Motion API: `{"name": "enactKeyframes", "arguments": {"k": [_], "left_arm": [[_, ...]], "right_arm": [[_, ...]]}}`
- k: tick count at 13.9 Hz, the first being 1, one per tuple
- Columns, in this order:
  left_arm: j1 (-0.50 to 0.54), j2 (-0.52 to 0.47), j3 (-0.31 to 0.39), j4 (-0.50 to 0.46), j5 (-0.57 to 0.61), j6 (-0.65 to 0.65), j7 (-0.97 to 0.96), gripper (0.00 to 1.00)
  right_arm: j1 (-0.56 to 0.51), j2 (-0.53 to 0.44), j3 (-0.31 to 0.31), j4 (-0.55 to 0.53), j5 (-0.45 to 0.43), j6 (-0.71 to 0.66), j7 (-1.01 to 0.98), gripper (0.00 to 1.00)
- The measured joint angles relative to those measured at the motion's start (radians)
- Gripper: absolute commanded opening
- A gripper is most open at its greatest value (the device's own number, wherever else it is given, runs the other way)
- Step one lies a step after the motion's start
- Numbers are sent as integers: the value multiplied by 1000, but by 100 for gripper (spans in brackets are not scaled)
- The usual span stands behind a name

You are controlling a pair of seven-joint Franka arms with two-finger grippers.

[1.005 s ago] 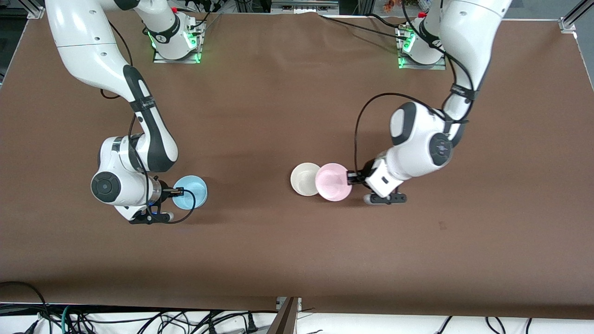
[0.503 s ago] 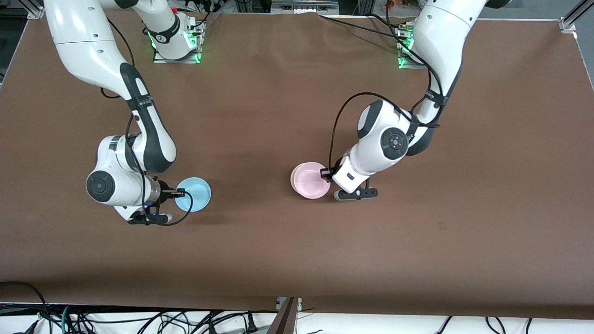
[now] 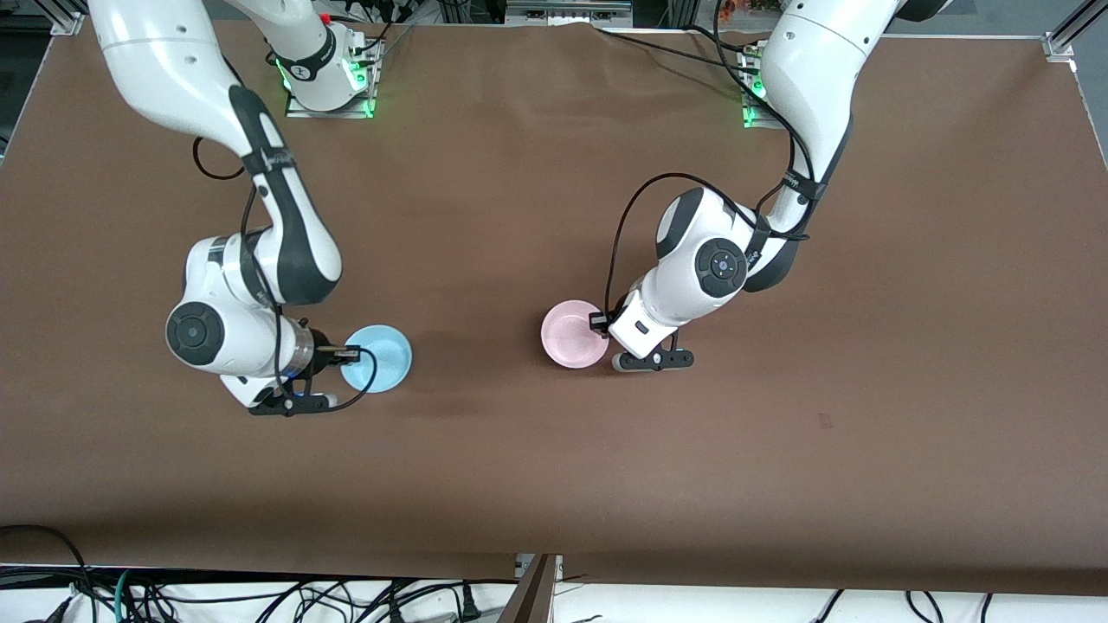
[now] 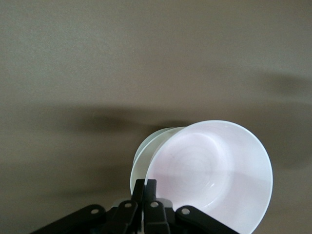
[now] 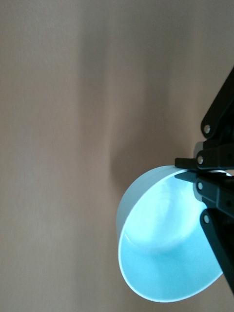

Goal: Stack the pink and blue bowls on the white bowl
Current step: 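Open the left gripper while the right gripper lifts the blue bowl, then stack the blue bowl on pink with the right gripper while the left gripper withdraws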

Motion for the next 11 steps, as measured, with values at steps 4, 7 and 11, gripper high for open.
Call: {"name": "enactKeyframes", "arguments": {"k": [4, 7, 11], "left_arm": [[0, 13, 0, 0, 34, 0, 0, 0], [-3, 21, 0, 1, 35, 0, 0, 0], [-7, 40, 0, 1, 35, 27, 0, 0]], "right_arm": [[87, -30, 13, 109, 14, -142, 162, 0], [105, -68, 28, 169, 92, -228, 201, 0], [94, -141, 27, 180, 115, -280, 242, 0]]}}
